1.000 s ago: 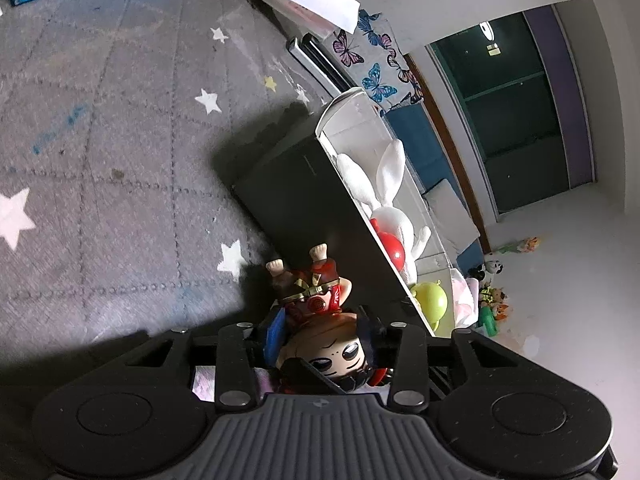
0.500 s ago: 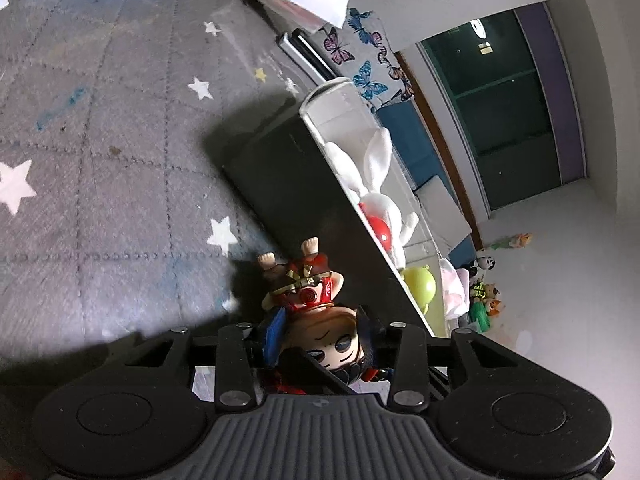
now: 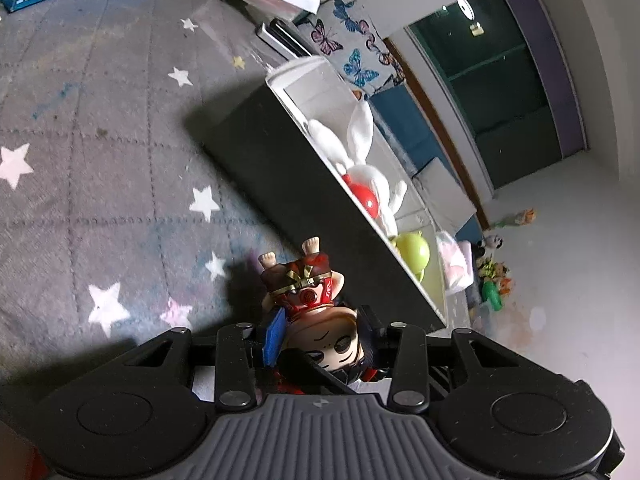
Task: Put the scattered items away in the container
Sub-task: 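Close the right gripper on the doll and lift it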
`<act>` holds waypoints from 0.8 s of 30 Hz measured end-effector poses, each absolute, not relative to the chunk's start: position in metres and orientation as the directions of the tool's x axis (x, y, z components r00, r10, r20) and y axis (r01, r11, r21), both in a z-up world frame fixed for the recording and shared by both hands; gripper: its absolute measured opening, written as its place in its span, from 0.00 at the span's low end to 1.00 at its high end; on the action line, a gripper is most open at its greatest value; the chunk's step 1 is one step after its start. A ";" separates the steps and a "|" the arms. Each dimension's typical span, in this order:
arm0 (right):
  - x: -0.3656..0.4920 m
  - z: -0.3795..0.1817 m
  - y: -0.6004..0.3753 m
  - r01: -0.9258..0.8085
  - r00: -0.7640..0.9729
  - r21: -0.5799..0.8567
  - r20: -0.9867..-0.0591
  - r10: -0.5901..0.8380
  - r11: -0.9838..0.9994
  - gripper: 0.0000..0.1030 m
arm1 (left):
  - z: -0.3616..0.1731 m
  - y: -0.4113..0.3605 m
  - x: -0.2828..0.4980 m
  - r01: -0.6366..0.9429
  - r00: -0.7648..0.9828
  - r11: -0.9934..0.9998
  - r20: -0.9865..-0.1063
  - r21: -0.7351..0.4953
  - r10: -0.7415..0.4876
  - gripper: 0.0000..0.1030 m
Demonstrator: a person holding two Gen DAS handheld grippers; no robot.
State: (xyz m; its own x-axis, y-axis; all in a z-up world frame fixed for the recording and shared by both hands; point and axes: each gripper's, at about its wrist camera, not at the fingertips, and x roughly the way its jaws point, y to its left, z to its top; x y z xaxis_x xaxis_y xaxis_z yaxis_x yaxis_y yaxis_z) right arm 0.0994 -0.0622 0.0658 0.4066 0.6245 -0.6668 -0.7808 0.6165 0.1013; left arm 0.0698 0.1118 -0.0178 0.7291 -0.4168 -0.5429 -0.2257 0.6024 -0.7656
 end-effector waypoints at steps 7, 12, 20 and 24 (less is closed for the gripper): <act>0.100 0.062 -0.068 -0.770 0.400 0.128 -0.667 0.629 0.625 0.52 | -0.016 0.104 0.073 -0.210 0.714 0.643 -0.565 -0.736 -0.413 0.43; 0.100 0.061 -0.067 -0.773 0.395 0.126 -0.670 0.628 0.621 0.54 | -0.018 0.106 0.071 -0.204 0.708 0.651 -0.569 -0.731 -0.418 0.45; 0.101 0.059 -0.068 -0.772 0.384 0.130 -0.685 0.619 0.622 0.54 | -0.014 0.096 0.073 -0.189 0.698 0.696 -0.593 -0.693 -0.401 0.46; 0.106 0.058 -0.076 -0.757 0.363 0.183 -0.680 0.637 0.627 0.54 | -0.012 0.091 0.071 -0.173 0.699 0.726 -0.602 -0.666 -0.385 0.46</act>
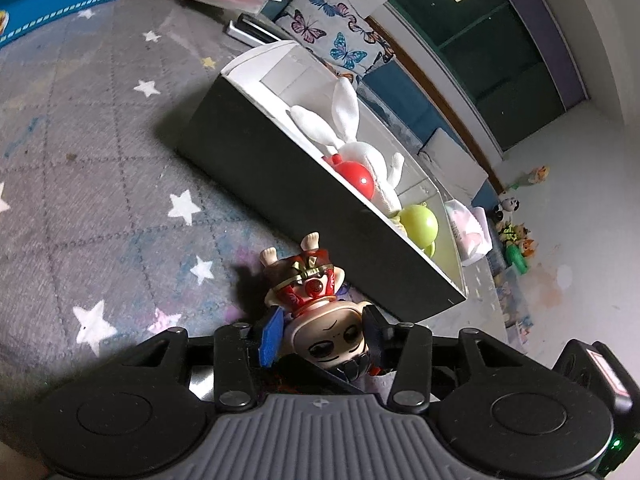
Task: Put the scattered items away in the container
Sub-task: 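Close the right gripper on the doll and lift it, then carry the doll over the box and lower it inside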
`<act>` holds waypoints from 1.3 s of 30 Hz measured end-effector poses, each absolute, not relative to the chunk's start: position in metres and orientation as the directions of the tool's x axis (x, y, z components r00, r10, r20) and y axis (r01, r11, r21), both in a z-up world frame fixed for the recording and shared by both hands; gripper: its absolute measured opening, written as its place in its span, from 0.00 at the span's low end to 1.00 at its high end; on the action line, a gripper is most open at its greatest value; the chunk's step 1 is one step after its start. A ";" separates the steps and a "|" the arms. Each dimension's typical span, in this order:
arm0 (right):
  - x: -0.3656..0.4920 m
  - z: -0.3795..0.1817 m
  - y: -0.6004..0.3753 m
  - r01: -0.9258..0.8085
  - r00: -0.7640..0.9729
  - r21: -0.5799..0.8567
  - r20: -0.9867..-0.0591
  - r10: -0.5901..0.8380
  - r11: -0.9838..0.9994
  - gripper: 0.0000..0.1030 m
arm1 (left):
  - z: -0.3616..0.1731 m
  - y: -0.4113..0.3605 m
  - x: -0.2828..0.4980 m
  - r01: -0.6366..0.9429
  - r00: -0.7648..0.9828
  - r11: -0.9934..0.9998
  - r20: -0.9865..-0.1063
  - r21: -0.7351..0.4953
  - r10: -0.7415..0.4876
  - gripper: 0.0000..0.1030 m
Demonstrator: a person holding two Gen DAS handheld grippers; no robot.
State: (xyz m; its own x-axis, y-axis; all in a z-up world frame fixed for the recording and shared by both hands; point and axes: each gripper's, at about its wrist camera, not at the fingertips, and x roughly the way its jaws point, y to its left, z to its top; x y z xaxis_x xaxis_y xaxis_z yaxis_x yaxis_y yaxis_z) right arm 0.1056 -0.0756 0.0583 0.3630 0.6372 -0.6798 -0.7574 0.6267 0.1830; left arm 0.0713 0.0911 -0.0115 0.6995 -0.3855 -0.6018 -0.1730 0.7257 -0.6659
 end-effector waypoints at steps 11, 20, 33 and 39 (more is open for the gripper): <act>0.111 0.055 -0.090 -0.732 0.330 0.281 -0.651 0.684 0.620 0.54 | -0.018 0.094 0.070 -0.160 0.703 0.715 -0.587 -0.681 -0.401 0.49; 0.108 0.060 -0.081 -0.745 0.343 0.232 -0.671 0.658 0.625 0.53 | -0.030 0.115 0.069 -0.154 0.694 0.625 -0.534 -0.765 -0.483 0.48; 0.097 0.083 -0.079 -0.771 0.396 0.146 -0.654 0.645 0.620 0.53 | -0.004 0.115 0.058 -0.111 0.733 0.636 -0.495 -0.764 -0.467 0.41; 0.098 0.101 -0.076 -0.783 0.424 0.116 -0.619 0.661 0.611 0.53 | 0.017 0.114 0.060 -0.094 0.763 0.641 -0.469 -0.762 -0.445 0.42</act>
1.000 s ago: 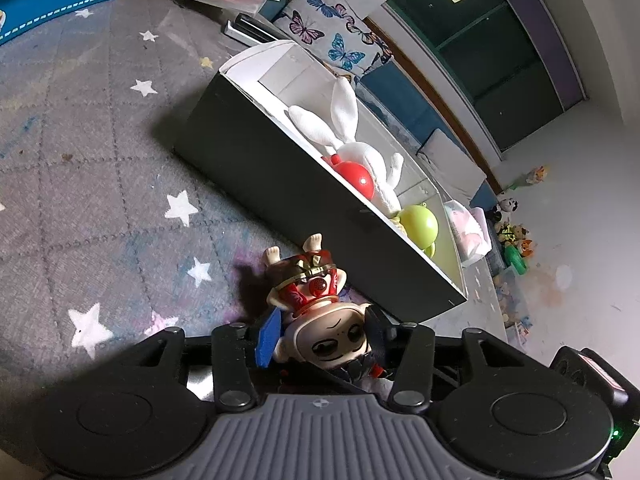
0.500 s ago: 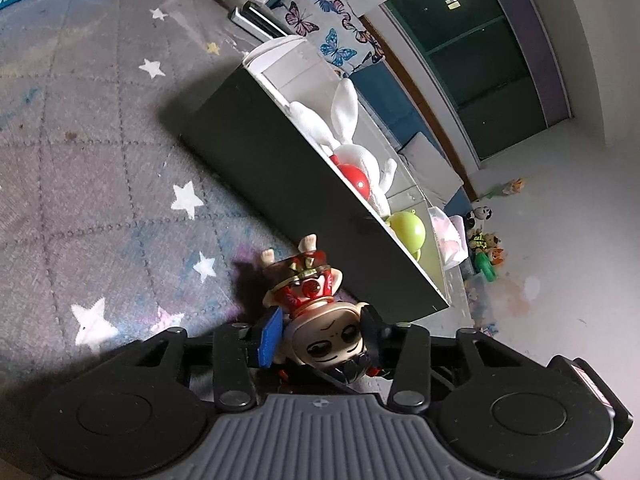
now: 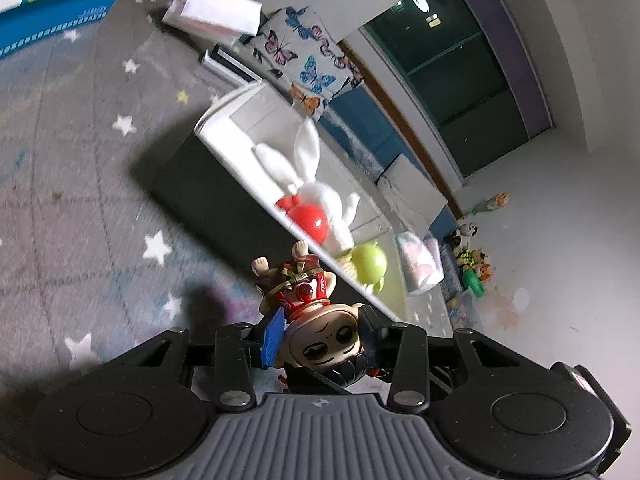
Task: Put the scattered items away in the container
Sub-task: 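Carry the doll over the box and lower it inside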
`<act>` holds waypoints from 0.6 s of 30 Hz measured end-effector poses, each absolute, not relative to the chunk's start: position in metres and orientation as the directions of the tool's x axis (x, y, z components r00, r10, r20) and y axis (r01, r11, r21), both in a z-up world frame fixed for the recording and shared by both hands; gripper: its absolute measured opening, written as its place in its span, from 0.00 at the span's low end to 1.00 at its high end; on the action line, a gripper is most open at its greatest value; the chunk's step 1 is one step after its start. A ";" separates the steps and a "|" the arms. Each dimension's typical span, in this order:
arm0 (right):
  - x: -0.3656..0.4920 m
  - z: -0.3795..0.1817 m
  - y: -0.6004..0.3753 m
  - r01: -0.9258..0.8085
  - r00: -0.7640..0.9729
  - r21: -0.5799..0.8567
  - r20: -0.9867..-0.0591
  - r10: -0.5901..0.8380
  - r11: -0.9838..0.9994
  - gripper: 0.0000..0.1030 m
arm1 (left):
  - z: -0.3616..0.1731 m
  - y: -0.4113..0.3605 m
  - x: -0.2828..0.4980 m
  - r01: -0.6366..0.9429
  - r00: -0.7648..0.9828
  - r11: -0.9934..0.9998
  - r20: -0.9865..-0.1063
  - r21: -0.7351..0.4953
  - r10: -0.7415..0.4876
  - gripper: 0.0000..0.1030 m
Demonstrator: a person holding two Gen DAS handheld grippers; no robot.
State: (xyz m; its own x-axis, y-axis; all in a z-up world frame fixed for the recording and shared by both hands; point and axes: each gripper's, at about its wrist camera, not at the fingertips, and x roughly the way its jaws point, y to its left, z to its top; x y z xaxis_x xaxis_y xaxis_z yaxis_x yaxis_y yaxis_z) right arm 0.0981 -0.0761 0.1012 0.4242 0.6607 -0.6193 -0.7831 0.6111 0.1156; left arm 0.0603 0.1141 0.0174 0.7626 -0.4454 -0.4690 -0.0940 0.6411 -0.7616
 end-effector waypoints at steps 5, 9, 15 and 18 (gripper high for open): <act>0.107 0.121 -0.072 -0.786 0.459 0.088 -0.579 0.674 0.611 0.53 | 0.038 0.118 0.070 -0.059 0.788 0.653 -0.437 -0.755 -0.433 0.42; 0.121 0.135 -0.066 -0.783 0.489 0.065 -0.550 0.677 0.619 0.53 | 0.055 0.123 0.085 -0.037 0.806 0.654 -0.409 -0.756 -0.428 0.42; 0.150 0.144 -0.054 -0.775 0.520 0.036 -0.531 0.669 0.631 0.53 | 0.065 0.131 0.119 -0.026 0.816 0.651 -0.392 -0.759 -0.425 0.42; 0.168 0.143 -0.046 -0.765 0.528 0.037 -0.536 0.659 0.643 0.53 | 0.066 0.134 0.138 -0.030 0.815 0.664 -0.403 -0.747 -0.417 0.42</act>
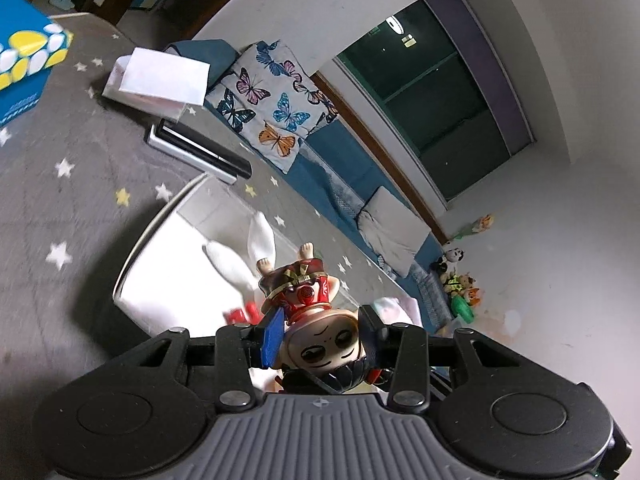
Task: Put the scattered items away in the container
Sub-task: 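Carry the doll over the box and lower it inside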
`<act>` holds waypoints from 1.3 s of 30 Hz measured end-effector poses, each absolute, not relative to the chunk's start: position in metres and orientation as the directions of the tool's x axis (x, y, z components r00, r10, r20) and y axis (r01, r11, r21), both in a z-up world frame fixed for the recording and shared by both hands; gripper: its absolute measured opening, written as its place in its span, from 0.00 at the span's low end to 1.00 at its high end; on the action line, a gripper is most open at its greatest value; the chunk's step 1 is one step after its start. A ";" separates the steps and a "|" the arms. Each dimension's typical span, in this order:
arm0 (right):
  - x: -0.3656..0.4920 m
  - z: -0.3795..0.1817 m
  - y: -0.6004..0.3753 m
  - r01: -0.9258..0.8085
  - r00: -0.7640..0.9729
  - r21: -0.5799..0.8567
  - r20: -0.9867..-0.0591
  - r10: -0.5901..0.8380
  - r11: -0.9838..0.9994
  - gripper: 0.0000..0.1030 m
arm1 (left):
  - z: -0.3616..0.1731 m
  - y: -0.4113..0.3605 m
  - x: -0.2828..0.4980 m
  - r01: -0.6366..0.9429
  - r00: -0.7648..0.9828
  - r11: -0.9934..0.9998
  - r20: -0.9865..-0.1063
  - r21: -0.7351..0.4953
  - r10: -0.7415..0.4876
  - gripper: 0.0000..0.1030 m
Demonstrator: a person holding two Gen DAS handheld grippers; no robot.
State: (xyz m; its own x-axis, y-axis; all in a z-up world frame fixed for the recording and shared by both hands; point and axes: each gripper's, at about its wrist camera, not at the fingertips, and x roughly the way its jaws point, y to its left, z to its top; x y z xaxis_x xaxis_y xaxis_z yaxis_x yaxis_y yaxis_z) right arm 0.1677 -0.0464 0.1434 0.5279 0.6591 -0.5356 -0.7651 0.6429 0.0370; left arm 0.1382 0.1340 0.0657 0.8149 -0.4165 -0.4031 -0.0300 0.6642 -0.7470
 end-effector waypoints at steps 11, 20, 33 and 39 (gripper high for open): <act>0.230 0.118 -0.030 -0.743 0.473 0.123 -0.599 0.647 0.657 0.53 | 0.042 0.146 0.194 -0.089 0.780 0.678 -0.474 -0.730 -0.408 0.43; 0.258 0.096 -0.031 -0.721 0.405 0.207 -0.648 0.645 0.661 0.53 | 0.023 0.147 0.214 -0.129 0.745 0.696 -0.532 -0.707 -0.402 0.42; 0.269 0.082 -0.013 -0.730 0.350 0.192 -0.720 0.600 0.656 0.53 | 0.014 0.143 0.221 -0.156 0.723 0.741 -0.587 -0.653 -0.365 0.41; 0.269 0.080 -0.007 -0.739 0.343 0.164 -0.743 0.575 0.653 0.53 | 0.013 0.140 0.221 -0.149 0.718 0.760 -0.597 -0.633 -0.357 0.41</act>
